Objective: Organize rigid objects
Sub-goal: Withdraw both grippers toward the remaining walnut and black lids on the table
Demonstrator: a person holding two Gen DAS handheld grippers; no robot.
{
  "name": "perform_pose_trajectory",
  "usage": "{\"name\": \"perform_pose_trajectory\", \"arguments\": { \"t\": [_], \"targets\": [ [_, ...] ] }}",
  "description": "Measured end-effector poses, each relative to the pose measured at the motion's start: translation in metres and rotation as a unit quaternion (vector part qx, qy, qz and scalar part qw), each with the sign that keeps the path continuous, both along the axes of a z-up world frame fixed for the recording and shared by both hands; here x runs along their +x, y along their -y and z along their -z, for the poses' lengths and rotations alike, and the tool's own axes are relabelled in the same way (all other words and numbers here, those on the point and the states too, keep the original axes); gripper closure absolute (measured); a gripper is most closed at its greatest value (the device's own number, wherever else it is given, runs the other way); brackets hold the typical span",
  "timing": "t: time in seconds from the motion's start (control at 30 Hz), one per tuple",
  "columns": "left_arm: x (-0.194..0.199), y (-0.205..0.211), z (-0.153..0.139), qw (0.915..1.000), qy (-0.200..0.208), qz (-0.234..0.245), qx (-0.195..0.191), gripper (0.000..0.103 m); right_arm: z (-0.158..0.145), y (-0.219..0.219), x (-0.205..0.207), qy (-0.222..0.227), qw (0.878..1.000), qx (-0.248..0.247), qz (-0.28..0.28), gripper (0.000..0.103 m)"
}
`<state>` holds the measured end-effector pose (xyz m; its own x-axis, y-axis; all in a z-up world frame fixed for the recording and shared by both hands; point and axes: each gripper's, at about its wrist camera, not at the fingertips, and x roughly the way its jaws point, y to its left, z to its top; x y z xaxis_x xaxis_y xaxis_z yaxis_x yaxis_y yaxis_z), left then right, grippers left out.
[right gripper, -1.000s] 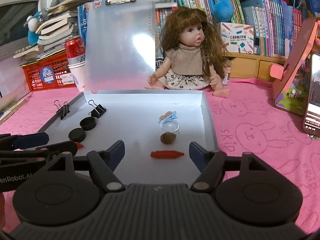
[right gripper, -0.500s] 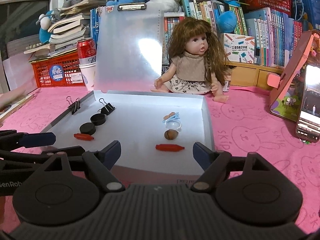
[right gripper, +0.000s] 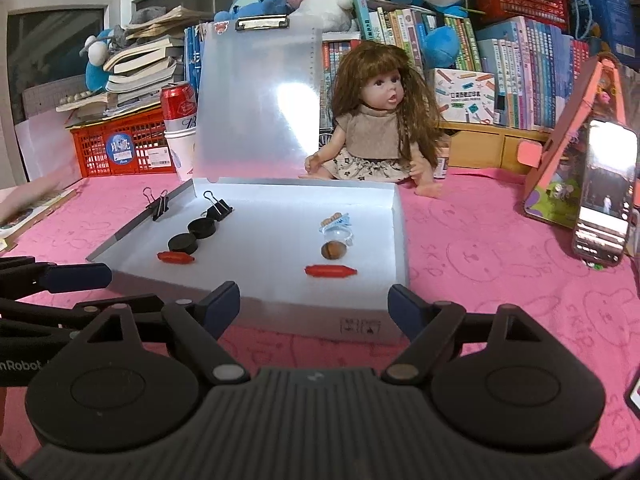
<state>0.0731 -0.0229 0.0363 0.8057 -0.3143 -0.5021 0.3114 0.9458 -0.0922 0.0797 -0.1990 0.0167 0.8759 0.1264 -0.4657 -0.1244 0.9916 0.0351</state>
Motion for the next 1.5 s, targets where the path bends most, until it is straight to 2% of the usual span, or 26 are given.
{"name": "perform_pose_trajectory", "arguments": {
  "t": [0.33, 0.73, 1.03, 1.17, 1.5],
  "targets": [
    [-0.028, 0.012, 0.011, 0.9991, 0.004, 0.035, 0.025, 0.035, 0.009, 0.017, -0.03, 0.006, 1.0, 0.001, 0.02, 0.012],
    [-0.041, 0.016, 0.028, 0.9979, -0.015, 0.056, 0.027, 0.04, 0.025, 0.023, -0.06, 0.018, 0.999, -0.012, 0.032, 0.012],
    [-0.041, 0.016, 0.033, 0.9979, -0.027, 0.058, 0.013, 0.057, 0.035, 0.027, -0.073, 0.014, 0.999, -0.012, 0.035, 0.012],
    [-0.037, 0.015, 0.031, 0.9989, -0.024, 0.039, 0.009, 0.071, 0.039, 0.026, -0.077, 0.013, 0.999, -0.019, 0.029, 0.012],
    [-0.036, 0.011, 0.026, 0.9995, -0.012, 0.027, 0.015, 0.073, 0.042, 0.01, -0.077, 0.012, 0.999, -0.043, -0.005, 0.014]
  ]
}}
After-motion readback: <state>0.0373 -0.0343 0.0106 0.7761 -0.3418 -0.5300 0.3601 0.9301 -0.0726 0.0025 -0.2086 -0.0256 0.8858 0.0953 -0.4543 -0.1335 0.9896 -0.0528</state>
